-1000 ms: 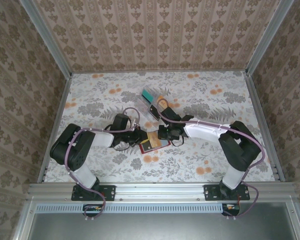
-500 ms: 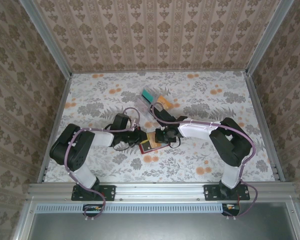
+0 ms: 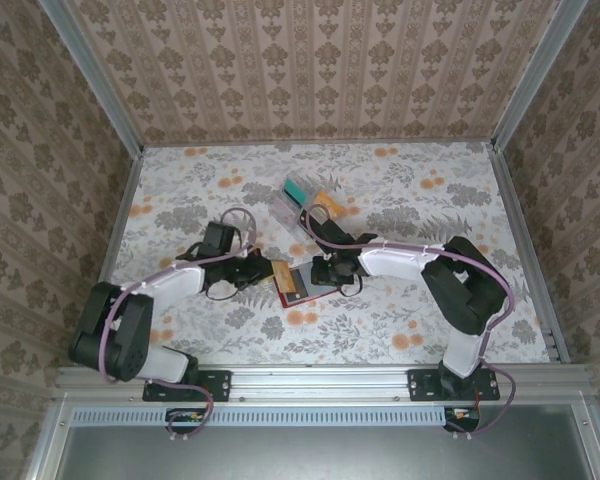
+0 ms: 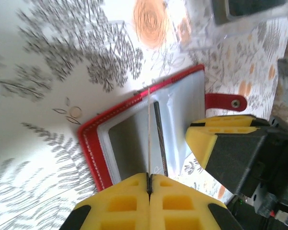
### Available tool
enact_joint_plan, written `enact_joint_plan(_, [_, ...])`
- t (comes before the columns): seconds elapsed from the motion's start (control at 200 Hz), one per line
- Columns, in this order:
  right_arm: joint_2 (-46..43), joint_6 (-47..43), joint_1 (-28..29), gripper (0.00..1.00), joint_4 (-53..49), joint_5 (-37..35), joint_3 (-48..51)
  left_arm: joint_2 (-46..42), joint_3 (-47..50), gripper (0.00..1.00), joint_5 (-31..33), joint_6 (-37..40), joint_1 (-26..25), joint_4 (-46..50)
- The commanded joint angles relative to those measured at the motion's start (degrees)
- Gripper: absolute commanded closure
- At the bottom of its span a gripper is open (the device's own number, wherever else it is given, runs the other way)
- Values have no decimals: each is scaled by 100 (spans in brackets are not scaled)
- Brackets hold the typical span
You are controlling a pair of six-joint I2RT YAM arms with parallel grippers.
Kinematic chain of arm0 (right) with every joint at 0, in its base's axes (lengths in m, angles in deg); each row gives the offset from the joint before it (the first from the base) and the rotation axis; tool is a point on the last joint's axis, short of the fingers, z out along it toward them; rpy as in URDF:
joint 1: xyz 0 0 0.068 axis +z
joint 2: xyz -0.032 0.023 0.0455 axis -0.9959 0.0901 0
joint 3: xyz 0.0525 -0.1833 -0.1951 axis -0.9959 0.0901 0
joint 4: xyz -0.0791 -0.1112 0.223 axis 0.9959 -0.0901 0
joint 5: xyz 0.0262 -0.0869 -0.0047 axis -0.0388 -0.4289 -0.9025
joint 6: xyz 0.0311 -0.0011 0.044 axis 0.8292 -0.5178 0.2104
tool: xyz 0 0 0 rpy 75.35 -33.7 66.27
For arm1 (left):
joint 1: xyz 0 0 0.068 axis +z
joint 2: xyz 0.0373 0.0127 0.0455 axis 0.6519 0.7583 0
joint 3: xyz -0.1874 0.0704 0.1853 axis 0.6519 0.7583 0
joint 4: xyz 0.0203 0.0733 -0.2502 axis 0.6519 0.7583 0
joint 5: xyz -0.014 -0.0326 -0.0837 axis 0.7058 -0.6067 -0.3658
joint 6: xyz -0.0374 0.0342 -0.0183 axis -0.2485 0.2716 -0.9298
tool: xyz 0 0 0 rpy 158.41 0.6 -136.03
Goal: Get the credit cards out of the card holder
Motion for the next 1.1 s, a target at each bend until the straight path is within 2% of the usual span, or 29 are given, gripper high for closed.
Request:
enact_joint_plan(0.0, [-574, -323, -109, 70, 238, 80, 103, -470, -410, 100, 201, 493, 169, 754])
enact_joint_plan(0.14, [-1129, -444, -393, 56, 662, 684, 192, -755, -739, 100, 119, 443, 238, 652])
enact_joint_plan(0.27, [-1473, -256, -790, 43, 1309, 1355, 361, -804, -941, 100, -73, 93, 240, -28])
enact_joint_plan(0.345, [-1565, -66, -1017, 36, 1742, 1796, 439, -749, -1051, 100, -396, -155, 232, -450])
enact_joint_plan(0.46, [-1606, 319, -1195, 29, 2376, 2399, 462, -602, -1161, 100, -668, -625, 234, -1047])
enact_joint_plan(0.7, [-1340, 1479, -1361, 28, 3734, 3324, 298, -304, -1255, 100, -957, -1443, 232, -2029])
enact_joint_plan(0.795, [-1241, 1735, -1380, 29, 3928, 3541, 175, -149, -1283, 100, -1073, -1701, 233, -2366])
enact_joint_plan(0.925, [-1192, 1807, -1405, 29, 3990, 3585, 199, -90, -1260, 100, -1105, -1956, 232, -2705])
enact_joint_plan(1.095, [-1242, 1770, -1469, 29, 3847, 3351, 309, -111, -1299, 100, -1064, -1935, 231, -2620])
